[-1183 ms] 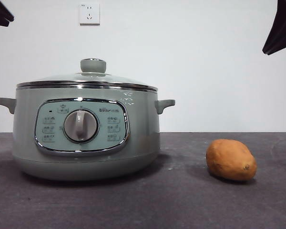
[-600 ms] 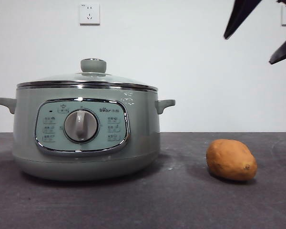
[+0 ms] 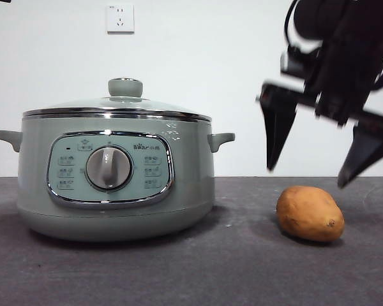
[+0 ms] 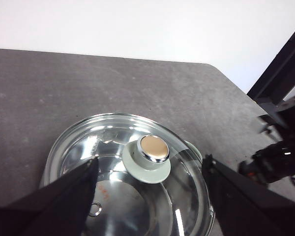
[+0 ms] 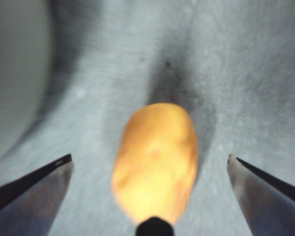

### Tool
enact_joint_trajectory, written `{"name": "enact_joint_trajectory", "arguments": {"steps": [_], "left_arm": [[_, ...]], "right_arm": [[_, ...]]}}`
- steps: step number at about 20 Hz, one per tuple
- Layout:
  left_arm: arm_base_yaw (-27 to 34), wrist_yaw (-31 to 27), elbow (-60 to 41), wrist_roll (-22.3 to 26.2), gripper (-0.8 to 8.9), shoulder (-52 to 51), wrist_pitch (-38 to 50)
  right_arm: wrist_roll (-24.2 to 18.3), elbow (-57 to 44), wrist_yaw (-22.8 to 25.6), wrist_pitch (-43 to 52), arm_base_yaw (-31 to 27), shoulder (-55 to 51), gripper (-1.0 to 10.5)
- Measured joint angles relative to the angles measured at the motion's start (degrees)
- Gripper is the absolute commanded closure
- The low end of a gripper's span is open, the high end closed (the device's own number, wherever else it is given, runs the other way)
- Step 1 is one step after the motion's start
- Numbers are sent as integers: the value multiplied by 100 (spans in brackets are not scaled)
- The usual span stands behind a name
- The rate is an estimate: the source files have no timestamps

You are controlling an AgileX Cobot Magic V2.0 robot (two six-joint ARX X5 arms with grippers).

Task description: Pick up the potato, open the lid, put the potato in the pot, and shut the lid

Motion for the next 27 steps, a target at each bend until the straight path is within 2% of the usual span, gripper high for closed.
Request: {"name": "enact_joint_trajectory", "arguments": {"steps": [3,6,9,15,18,22,27], "left_arm": [[-4,-55,0,0,459,0,-20],[-4,-131,0,9,459,0,-63],[-4,-133,0,22,459,0,-63],[-46,-133,2,24,459,63,-59],[-328,-319,2,44,458,365,111],[-1051,-975,254,72,458,1067,376],[-2131,-2358,723,509,459,2116,715]], "right_arm": [[57,0,-4,170,0,461,394],[120,0,-2,170,-2,723,719],[131,0,-4,203,11,737,941],[131,0,-22,48,33,682,946],[107,0,-20,-334,35,313,946],[20,0,-7,-627,35,-297,946],[-2,2,0,-647,33,-787,946]]}}
